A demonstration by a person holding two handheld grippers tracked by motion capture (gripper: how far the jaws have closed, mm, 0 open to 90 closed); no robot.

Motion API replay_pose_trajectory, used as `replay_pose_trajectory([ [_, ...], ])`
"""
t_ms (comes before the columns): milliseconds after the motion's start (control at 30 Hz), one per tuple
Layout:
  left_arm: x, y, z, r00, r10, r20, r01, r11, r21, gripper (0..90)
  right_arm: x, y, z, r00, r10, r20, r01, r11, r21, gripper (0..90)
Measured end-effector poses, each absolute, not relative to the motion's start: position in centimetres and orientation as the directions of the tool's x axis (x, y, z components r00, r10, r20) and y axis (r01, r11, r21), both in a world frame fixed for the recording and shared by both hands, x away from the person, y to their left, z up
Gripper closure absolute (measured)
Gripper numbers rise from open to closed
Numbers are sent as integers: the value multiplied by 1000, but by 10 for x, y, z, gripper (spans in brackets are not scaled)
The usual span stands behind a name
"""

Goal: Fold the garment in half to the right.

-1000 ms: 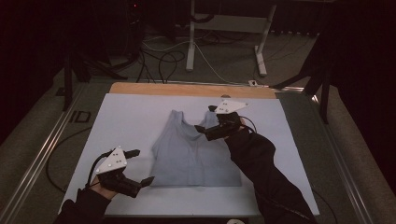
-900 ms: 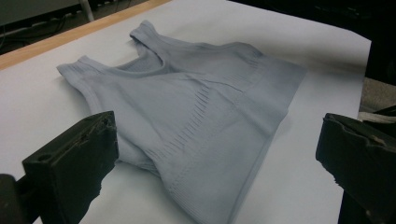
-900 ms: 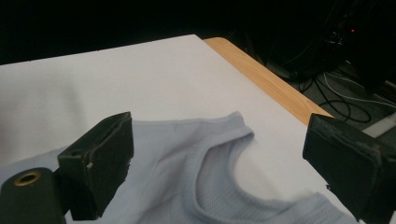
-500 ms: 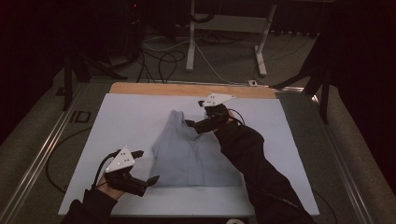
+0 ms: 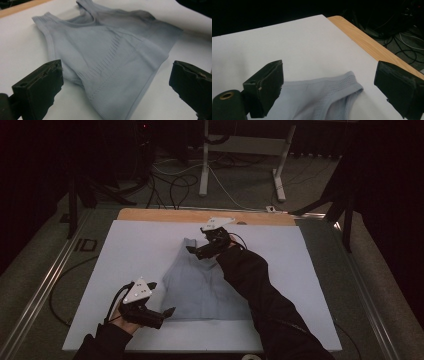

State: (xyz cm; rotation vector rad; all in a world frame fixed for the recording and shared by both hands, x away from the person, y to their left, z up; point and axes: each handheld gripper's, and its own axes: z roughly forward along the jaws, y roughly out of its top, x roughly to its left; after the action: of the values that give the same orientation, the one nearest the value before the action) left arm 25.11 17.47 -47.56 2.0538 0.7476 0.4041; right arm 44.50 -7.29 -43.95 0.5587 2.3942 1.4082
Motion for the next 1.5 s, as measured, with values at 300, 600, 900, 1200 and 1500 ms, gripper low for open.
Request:
replay_pose_trajectory([
  [300,254,171,-487,770,638,-18,386,-443,809,3,459,-53,-447,-890,451,-66,178,476,861,90],
  [600,258,170,-499,761,648,-27,456,-505,733,3,470,-42,-458,-892,447,-65,192,505,841,90],
  [900,261,170,-511,764,644,-37,504,-560,658,9,480,-36,-469,-889,454,-51,217,518,827,90],
  [1200,267,168,-519,750,660,-48,540,-568,622,162,484,-30,-474,-892,449,-47,223,528,820,90],
  [1500,270,162,-525,759,647,-77,549,-571,610,323,487,-27,-478,-892,451,-41,229,527,819,90],
])
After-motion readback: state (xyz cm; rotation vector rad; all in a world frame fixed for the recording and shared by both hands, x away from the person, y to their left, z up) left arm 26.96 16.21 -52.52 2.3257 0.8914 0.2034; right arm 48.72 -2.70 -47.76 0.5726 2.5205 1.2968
